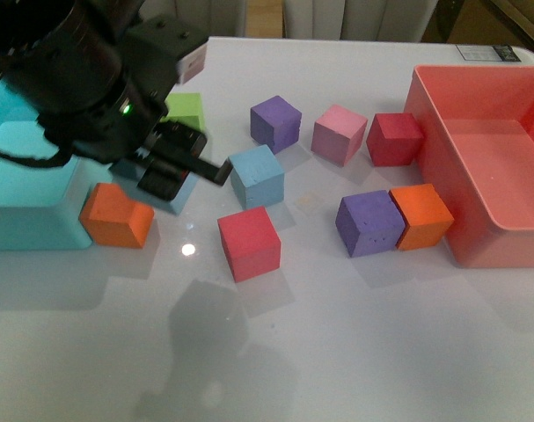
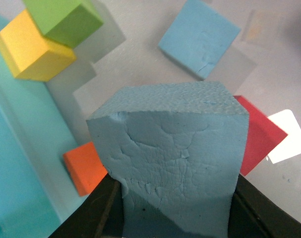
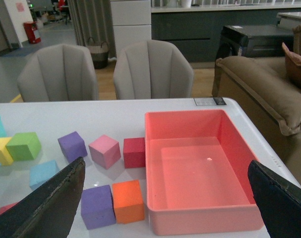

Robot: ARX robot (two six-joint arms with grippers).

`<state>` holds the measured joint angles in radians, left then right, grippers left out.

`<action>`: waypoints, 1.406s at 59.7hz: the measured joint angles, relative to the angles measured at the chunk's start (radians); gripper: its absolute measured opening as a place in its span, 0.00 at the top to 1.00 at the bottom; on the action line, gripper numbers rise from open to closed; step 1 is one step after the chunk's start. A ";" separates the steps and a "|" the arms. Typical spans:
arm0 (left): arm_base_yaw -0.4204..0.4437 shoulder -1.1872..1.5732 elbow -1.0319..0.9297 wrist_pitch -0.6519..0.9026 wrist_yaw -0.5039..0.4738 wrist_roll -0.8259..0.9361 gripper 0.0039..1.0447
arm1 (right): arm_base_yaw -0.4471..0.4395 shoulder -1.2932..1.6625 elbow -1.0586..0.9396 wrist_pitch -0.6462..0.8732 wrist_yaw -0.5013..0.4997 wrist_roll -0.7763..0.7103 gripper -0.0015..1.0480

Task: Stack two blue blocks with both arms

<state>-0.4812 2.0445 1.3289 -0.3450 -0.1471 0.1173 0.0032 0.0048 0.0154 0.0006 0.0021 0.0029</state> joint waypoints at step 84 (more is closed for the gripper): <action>-0.037 0.481 0.629 -0.263 -0.002 0.118 0.61 | 0.000 0.000 0.000 0.000 0.000 0.000 0.09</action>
<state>-0.5179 2.5259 1.9579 -0.6079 -0.1490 0.2352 0.0032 0.0048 0.0154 0.0006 0.0021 0.0029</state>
